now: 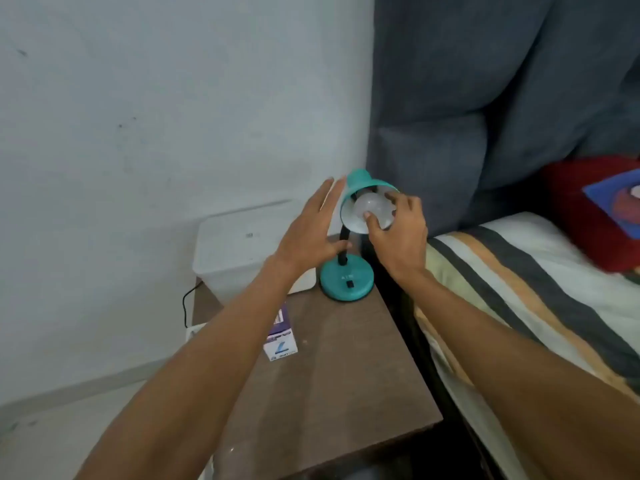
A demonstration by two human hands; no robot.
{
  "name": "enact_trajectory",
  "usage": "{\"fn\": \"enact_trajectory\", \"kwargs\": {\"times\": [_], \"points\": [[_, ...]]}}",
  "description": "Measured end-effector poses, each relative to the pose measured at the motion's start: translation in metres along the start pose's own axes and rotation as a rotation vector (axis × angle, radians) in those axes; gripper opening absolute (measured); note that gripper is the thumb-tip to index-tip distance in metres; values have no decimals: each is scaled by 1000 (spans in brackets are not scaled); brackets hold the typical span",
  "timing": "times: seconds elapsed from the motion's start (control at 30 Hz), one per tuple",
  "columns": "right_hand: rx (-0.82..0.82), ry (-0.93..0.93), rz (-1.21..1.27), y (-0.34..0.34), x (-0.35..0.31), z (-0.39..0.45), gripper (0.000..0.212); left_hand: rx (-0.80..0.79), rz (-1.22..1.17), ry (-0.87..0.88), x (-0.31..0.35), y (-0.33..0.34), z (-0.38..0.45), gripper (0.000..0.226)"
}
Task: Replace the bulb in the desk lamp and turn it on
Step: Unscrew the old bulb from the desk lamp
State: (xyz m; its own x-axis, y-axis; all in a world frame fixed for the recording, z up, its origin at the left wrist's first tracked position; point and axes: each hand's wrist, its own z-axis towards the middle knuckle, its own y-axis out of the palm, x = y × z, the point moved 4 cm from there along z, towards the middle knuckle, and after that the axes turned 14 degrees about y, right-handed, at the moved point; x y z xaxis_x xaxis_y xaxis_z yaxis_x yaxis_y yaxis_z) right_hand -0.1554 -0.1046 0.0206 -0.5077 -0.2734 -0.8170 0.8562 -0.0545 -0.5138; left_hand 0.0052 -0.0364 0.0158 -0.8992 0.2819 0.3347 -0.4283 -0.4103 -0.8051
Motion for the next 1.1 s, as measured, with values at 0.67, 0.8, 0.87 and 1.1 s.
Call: {"fn": "enact_trajectory", "kwargs": {"times": [0.67, 0.8, 0.87, 1.1], "points": [[-3, -123, -60, 28, 8, 8, 59, 37, -27, 172, -12, 33, 26, 96], [-19, -192, -169, 28, 6, 9, 57, 41, -43, 166, -14, 33, 27, 94], [-32, -299, -228, 29, 6, 6, 64, 34, -41, 154, -14, 32, 26, 95], [-29, -199, -157, 31, 9, 10, 64, 40, -55, 141, -14, 35, 25, 95]]}}
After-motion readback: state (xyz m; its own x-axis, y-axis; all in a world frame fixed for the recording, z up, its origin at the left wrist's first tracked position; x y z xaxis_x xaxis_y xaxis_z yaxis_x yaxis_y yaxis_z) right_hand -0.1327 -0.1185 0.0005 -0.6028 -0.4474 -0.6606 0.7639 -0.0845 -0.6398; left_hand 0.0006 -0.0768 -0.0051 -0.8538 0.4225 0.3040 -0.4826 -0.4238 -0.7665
